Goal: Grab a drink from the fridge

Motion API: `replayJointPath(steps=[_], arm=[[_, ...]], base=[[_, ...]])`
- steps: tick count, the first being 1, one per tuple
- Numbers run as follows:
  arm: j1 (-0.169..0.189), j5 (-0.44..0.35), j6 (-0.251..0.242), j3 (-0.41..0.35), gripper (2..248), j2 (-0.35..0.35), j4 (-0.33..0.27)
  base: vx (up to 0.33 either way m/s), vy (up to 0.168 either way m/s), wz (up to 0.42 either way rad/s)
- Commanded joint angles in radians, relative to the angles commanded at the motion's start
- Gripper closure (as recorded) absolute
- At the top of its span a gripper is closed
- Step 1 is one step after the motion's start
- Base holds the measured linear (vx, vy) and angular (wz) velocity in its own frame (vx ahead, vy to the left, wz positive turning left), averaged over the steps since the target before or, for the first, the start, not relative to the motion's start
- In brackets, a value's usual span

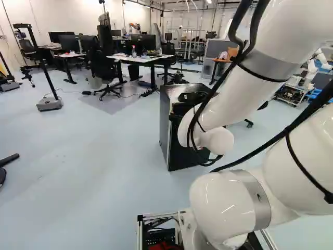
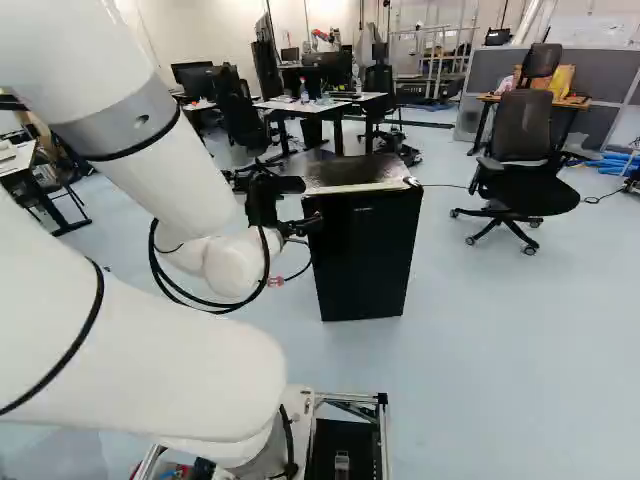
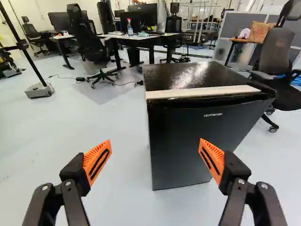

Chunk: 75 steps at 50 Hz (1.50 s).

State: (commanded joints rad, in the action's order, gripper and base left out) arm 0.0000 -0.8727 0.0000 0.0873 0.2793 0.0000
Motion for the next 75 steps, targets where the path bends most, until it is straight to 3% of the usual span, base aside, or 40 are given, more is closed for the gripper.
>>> replayJointPath(steps=[29, 75], arm=[[-0.023, 0.000, 0.000, 0.027, 3, -0.032, 0.014], [-0.103, 0.000, 0.000, 0.077, 3, -0.089, 0.145]], base=[[0.000, 0.000, 0.000], [0.000, 0.000, 0.000]])
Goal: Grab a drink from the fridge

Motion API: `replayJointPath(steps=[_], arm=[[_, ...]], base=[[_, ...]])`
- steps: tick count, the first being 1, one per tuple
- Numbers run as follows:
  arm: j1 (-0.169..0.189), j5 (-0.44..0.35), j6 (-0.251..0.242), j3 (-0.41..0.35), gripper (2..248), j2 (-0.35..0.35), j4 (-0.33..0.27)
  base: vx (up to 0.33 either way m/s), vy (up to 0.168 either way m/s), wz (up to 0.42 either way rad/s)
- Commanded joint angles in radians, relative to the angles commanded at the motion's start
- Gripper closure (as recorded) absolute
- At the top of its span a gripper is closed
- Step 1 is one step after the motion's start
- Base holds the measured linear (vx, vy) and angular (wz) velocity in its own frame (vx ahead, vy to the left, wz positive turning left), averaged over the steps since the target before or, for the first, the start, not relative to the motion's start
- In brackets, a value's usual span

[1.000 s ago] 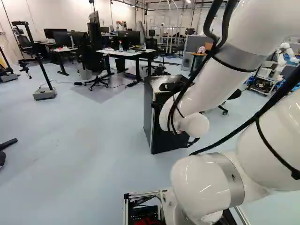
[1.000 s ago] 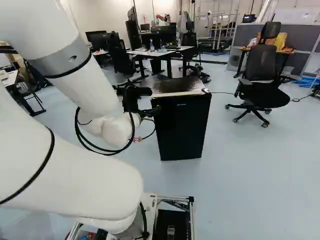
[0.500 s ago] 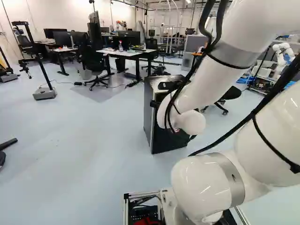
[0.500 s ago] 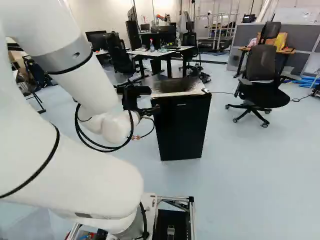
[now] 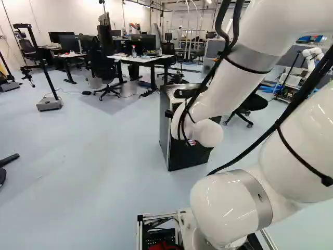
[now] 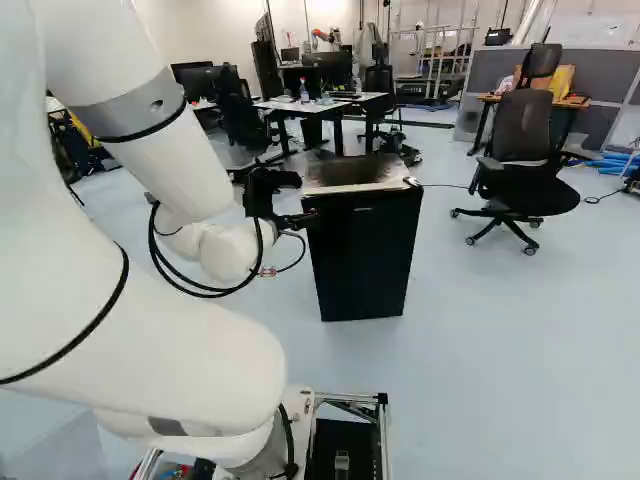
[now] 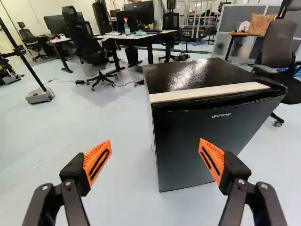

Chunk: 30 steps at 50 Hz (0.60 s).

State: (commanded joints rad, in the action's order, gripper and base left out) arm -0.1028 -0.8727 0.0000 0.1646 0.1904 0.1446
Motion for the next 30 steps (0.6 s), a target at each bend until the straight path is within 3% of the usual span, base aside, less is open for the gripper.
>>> replayJointPath(steps=[30], arm=[[-0.053, 0.000, 0.000, 0.055, 3, -0.060, 0.112]], base=[[0.000, 0.000, 0.000]])
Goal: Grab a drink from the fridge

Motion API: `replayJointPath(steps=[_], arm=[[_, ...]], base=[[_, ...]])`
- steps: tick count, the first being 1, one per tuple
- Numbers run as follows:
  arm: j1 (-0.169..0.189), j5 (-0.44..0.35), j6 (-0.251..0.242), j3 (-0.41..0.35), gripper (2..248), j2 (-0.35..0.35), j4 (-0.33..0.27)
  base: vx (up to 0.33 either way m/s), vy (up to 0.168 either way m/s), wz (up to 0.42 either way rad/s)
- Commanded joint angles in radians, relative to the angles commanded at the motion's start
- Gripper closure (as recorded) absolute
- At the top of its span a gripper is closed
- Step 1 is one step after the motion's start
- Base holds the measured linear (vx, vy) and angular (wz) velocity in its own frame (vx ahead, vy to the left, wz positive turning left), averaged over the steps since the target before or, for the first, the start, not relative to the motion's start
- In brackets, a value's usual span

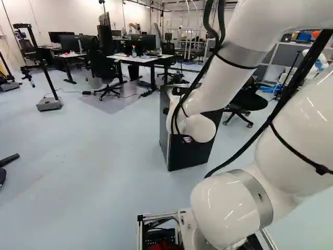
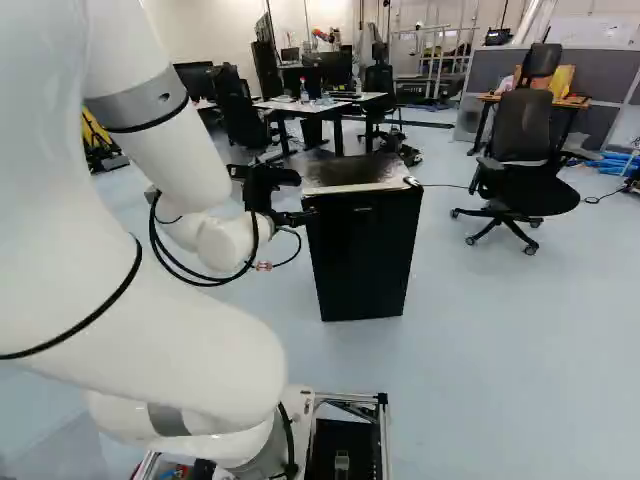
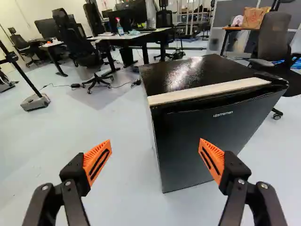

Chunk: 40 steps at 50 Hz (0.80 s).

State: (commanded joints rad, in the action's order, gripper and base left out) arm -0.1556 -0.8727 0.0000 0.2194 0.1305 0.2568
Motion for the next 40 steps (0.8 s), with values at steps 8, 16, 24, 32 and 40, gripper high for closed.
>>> replayJointPath(steps=[8, 16, 24, 32, 40], arm=[[-0.017, 0.000, 0.000, 0.012, 3, -0.013, 0.035], [-0.036, -0.002, 0.000, 0.022, 3, -0.023, 0.069], [-0.055, -0.013, 0.000, 0.032, 3, -0.037, 0.098], [-0.074, -0.034, 0.000, 0.046, 3, -0.069, 0.125], [-0.093, -0.061, 0.000, 0.060, 3, -0.106, 0.151]], base=[[0.000, 0.000, 0.000], [0.000, 0.000, 0.000], [0.000, 0.000, 0.000], [0.000, 0.000, 0.000], [0.000, 0.000, 0.000]])
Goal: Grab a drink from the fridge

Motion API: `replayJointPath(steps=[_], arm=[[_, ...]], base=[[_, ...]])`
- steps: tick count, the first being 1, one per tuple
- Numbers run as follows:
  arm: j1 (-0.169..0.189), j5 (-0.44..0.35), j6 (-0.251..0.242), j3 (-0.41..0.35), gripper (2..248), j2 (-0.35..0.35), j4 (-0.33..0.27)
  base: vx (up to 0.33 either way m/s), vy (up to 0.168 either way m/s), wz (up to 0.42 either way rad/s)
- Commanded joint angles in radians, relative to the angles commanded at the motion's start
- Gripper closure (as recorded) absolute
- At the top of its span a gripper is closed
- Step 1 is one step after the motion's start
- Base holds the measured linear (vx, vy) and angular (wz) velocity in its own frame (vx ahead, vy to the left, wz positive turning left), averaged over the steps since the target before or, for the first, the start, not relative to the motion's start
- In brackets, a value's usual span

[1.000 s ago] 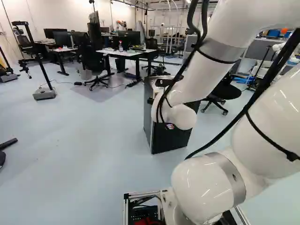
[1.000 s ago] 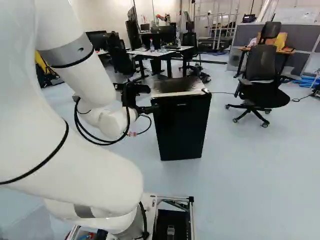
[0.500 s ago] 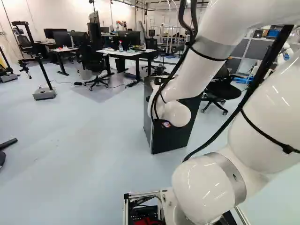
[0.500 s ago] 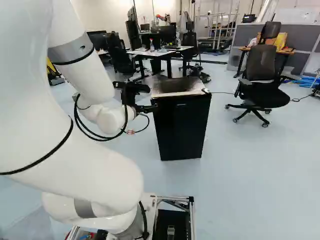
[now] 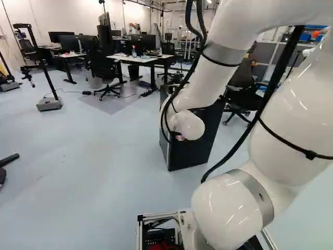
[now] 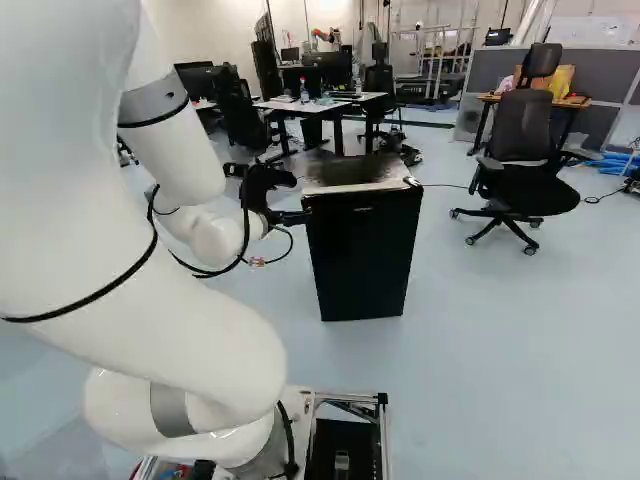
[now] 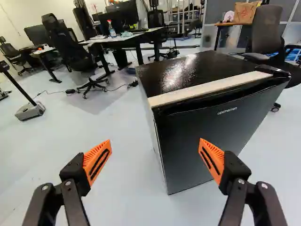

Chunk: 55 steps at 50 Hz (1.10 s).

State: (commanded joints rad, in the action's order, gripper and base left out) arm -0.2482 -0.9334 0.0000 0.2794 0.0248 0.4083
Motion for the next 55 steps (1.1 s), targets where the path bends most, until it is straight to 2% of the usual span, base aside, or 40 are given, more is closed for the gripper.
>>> replayJointPath(steps=[32, 55], arm=[[-0.067, -0.117, 0.000, 0.056, 3, -0.143, 0.104], [-0.100, -0.213, 0.000, 0.088, 3, -0.235, 0.179]], base=[[0.000, 0.000, 0.000], [0.000, 0.000, 0.000]])
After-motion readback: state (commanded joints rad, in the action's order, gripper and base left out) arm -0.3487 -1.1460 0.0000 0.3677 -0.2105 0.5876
